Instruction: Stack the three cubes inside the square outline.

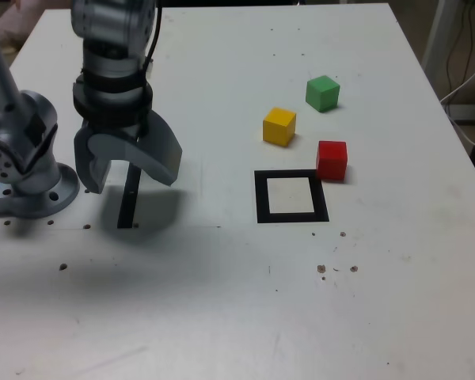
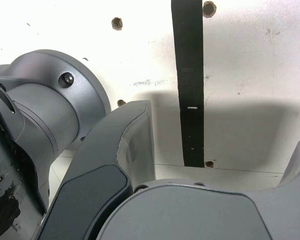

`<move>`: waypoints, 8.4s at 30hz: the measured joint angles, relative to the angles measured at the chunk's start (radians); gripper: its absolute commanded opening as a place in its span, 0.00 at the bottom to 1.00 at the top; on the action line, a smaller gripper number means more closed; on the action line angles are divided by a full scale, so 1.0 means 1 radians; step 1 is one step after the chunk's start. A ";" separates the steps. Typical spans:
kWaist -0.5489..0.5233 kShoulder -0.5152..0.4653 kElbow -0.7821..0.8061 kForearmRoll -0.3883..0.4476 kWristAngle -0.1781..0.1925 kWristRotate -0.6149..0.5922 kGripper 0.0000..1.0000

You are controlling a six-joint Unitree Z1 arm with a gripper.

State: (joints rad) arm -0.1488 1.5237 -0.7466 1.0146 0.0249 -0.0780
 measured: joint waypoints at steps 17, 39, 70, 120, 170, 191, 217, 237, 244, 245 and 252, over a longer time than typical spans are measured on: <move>0.005 0.016 -0.007 -0.002 -0.002 0.000 0.99; 0.152 0.106 -0.192 0.082 0.013 0.109 0.99; 0.277 0.376 -0.724 0.283 0.047 0.231 0.99; 0.175 0.765 -1.143 0.360 0.027 0.207 0.74; 0.085 0.488 -0.801 0.235 -0.002 0.094 0.31; 0.048 0.533 -0.740 0.124 -0.011 0.043 0.38; 0.095 0.462 -0.697 0.129 0.058 0.050 0.99; 0.307 0.473 -0.757 0.239 0.129 0.328 0.99; 0.346 0.543 -0.804 0.243 0.147 0.456 0.97; 0.346 0.553 -0.812 0.243 0.148 0.472 0.97; 0.348 0.604 -0.857 0.238 0.155 0.566 0.92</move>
State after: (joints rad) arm 0.1992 2.1276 -1.6037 1.2527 0.1797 0.4883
